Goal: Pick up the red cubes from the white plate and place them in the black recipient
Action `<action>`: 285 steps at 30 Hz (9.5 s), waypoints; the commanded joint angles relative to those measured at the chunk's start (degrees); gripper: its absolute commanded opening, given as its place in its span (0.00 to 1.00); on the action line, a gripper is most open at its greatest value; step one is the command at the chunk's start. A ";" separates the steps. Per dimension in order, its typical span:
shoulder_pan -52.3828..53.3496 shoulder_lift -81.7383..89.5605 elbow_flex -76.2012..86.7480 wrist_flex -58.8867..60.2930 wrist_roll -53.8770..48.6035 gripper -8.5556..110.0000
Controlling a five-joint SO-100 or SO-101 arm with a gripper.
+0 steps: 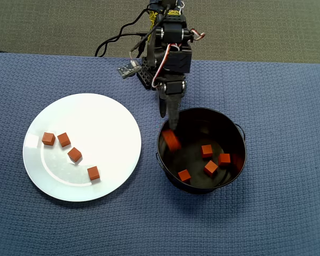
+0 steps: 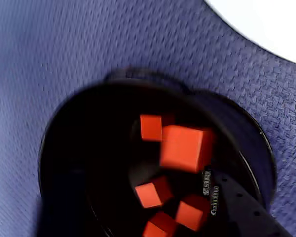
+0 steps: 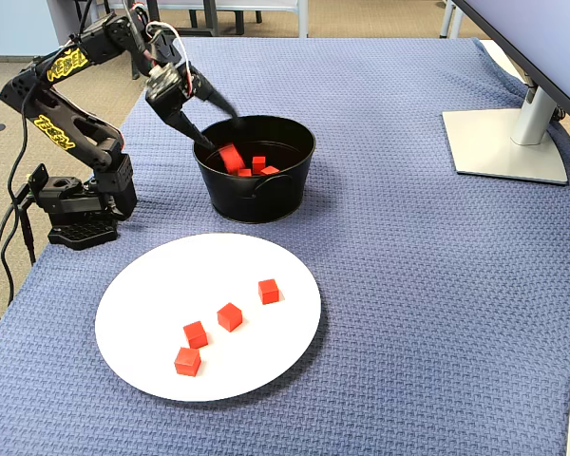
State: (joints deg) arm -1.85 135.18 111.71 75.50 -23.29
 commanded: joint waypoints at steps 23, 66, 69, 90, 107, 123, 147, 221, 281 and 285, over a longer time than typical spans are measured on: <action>43.51 -28.21 -4.66 -18.72 -45.70 0.38; 53.79 -54.23 -10.28 -30.76 -75.32 0.34; 53.88 -56.07 -11.43 -32.08 -74.18 0.34; 52.82 -64.07 -22.15 -32.34 -62.58 0.28; 52.38 -63.90 -22.06 -32.43 -59.85 0.07; 43.33 -22.94 -15.29 -15.64 -16.87 0.07; 13.45 -13.45 -8.96 -11.78 -6.24 0.39; 42.80 -92.20 -70.93 1.58 -16.08 0.14; 34.63 -47.90 -31.90 -5.27 -4.31 0.31; 34.72 -58.97 -37.79 -5.54 -6.06 0.34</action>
State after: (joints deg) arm 31.90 83.41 82.09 71.10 -27.42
